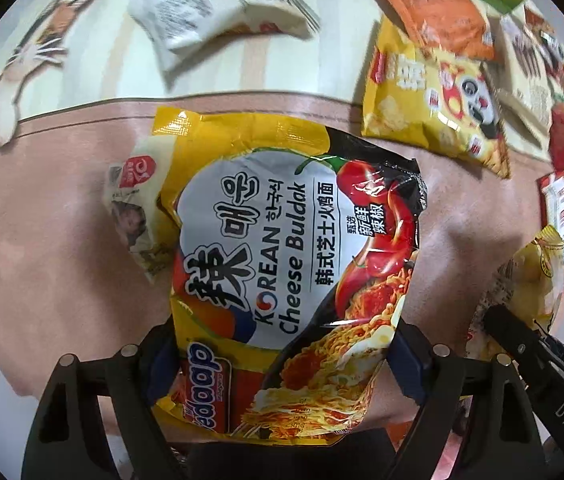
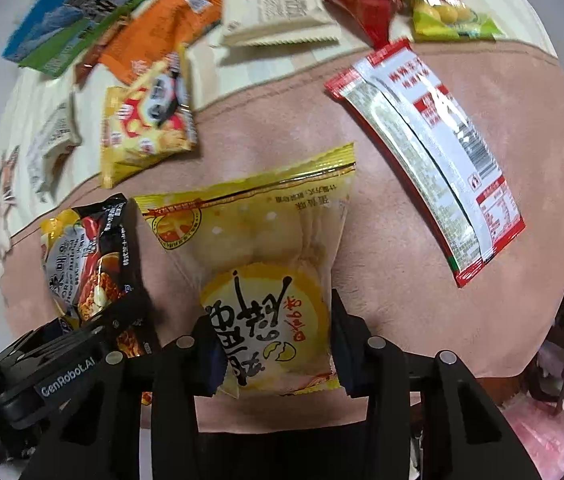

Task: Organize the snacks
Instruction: 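Carry both packs into the cardboard box and lower them inside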

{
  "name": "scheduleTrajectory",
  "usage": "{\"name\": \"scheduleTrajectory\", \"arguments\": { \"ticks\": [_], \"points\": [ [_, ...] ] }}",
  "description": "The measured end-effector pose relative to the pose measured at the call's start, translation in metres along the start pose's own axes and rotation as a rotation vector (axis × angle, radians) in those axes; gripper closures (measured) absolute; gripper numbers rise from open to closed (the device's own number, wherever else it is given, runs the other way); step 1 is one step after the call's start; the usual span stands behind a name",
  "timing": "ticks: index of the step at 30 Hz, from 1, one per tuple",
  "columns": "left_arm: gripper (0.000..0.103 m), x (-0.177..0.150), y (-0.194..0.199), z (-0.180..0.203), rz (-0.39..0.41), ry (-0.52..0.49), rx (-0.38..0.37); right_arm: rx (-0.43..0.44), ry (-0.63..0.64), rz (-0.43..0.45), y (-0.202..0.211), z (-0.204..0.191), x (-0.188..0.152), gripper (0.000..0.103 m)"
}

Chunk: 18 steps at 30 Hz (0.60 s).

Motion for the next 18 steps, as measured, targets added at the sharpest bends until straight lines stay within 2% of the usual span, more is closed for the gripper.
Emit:
{"name": "scheduleTrajectory", "arguments": {
  "ticks": [5, 8, 18],
  "points": [
    [0.017, 0.003, 0.039, -0.003, 0.062, 0.029, -0.023, 0.068, 0.048, 0.024, 0.033, -0.008, 0.006, 0.059],
    [0.017, 0.012, 0.063, 0.001, 0.101, 0.028, -0.027, 0.112, 0.077, 0.039, 0.051, -0.014, 0.016, 0.064],
    [0.017, 0.079, 0.152, 0.03, 0.254, -0.007, -0.076, 0.252, 0.11, 0.118, 0.11, -0.011, 0.092, 0.064]
  ]
}}
Point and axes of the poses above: each gripper's, at about its wrist camera, not at the fingertips, and y roughly against the way its jaws point, z to its right, x to its top, the point moved 4 cm from there along -y, roughly the way its jaws point, and after that the axes turned 2 degrees about z, right-handed, at the moved point
